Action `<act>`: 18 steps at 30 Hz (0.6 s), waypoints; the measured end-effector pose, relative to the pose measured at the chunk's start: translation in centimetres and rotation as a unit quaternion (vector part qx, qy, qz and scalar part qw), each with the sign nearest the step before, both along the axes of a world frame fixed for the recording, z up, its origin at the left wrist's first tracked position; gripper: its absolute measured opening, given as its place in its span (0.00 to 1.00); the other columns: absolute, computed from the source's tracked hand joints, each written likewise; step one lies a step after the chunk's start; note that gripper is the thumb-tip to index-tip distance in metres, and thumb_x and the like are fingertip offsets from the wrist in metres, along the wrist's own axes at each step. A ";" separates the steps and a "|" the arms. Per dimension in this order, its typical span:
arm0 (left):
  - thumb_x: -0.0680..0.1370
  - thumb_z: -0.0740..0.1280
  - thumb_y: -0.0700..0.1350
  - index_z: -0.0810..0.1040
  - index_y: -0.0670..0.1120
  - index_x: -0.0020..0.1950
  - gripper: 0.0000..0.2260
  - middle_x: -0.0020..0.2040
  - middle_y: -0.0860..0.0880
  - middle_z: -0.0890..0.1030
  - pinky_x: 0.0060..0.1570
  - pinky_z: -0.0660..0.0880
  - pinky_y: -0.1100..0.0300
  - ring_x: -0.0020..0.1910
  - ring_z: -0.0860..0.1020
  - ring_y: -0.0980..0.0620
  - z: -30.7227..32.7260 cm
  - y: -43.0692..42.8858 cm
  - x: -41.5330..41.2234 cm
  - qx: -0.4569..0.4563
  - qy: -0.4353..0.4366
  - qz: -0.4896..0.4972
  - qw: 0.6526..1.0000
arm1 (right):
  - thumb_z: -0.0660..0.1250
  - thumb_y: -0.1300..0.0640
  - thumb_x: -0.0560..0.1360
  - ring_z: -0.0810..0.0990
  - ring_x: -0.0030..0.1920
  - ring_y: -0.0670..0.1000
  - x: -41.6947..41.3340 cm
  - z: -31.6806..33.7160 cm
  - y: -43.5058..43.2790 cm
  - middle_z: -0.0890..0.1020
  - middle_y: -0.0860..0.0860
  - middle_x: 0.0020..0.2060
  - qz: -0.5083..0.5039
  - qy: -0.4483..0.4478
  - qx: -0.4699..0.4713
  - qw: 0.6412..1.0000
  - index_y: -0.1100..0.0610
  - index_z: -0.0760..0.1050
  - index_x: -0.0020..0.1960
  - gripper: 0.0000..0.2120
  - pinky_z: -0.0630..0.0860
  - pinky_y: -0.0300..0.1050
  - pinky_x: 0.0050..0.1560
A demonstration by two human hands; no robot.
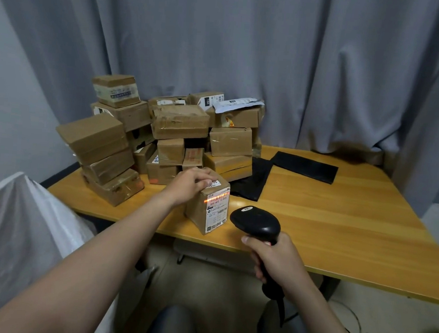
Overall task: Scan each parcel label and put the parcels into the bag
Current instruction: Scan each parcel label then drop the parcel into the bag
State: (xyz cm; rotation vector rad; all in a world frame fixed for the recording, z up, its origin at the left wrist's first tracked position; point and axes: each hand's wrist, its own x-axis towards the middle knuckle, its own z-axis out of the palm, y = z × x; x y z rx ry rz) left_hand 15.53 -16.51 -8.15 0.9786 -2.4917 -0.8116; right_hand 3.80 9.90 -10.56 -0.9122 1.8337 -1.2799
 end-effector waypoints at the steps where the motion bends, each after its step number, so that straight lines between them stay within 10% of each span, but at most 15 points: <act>1: 0.85 0.64 0.48 0.80 0.56 0.70 0.14 0.78 0.53 0.70 0.76 0.60 0.47 0.79 0.63 0.51 0.0 0.0 0.0 0.000 0.002 0.001 1.000 | 0.72 0.53 0.79 0.75 0.24 0.53 0.0 0.0 0.0 0.74 0.54 0.25 -0.001 -0.001 -0.001 1.000 0.59 0.73 0.33 0.19 0.71 0.45 0.29; 18: 0.85 0.64 0.49 0.80 0.57 0.69 0.13 0.77 0.55 0.70 0.73 0.62 0.47 0.78 0.64 0.51 -0.6 -0.2 0.0 0.016 0.011 0.009 1.000 | 0.72 0.52 0.79 0.74 0.24 0.54 -0.2 0.4 0.2 0.74 0.56 0.24 0.001 -0.006 0.010 1.000 0.58 0.73 0.32 0.20 0.71 0.44 0.28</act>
